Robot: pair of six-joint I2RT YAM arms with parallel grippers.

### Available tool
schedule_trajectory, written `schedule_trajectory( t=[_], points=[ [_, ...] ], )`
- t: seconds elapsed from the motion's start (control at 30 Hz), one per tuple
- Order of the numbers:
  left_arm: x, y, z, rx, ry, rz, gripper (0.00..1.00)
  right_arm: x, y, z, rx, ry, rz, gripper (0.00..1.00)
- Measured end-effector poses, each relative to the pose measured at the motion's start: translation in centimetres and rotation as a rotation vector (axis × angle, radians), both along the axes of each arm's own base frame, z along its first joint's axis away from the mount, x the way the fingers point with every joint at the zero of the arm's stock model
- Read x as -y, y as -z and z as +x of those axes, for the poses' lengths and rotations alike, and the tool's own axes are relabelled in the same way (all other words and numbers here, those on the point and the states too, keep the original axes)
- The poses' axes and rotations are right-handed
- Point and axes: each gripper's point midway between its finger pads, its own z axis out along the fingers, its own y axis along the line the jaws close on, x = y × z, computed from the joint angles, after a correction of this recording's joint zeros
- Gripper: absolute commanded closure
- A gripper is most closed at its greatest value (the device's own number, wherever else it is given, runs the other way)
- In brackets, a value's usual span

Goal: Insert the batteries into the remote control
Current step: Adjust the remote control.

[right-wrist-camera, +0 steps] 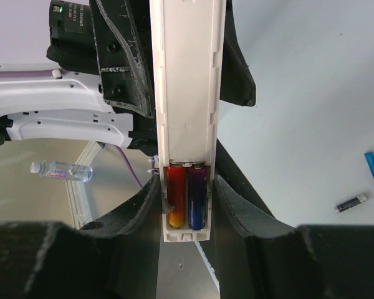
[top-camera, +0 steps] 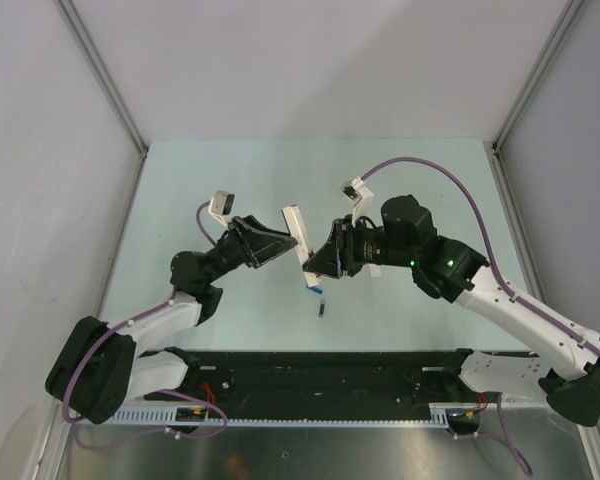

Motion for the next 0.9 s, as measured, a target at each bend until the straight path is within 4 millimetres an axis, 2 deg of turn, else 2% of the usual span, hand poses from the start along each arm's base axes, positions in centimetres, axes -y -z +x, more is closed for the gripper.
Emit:
schedule_trajectory(
  t=[0.3, 0.6, 0.7, 0.83, 0.9],
  points=[
    [0.1, 0.2, 0.2, -0.013, 0.003, 0.002, 0.41, 0.6, 0.5, 0.0, 0.016, 0.012, -0.057, 1.00],
    [0.1, -0.7, 0.2, 0.007, 0.005, -0.009, 0.44, 0.7, 1.3, -0.2, 0.005, 0.010, -0.087, 1.00],
    [0.3, -0.7, 0.1, 0.007, 0.009, -0.008, 0.48, 0.7, 1.5, -0.2, 0.005, 0.008, -0.092, 1.00],
    [0.5, -0.5, 0.0, 0.001, 0.018, -0.005, 0.61, 0.6, 1.4, -0.4, 0.009, 0.000, -0.092, 1.00],
    [0.6, -0.4, -0.1, -0.002, 0.020, -0.004, 0.63, 0.5, 1.2, -0.5, 0.013, -0.002, -0.090, 1.00]
  ],
)
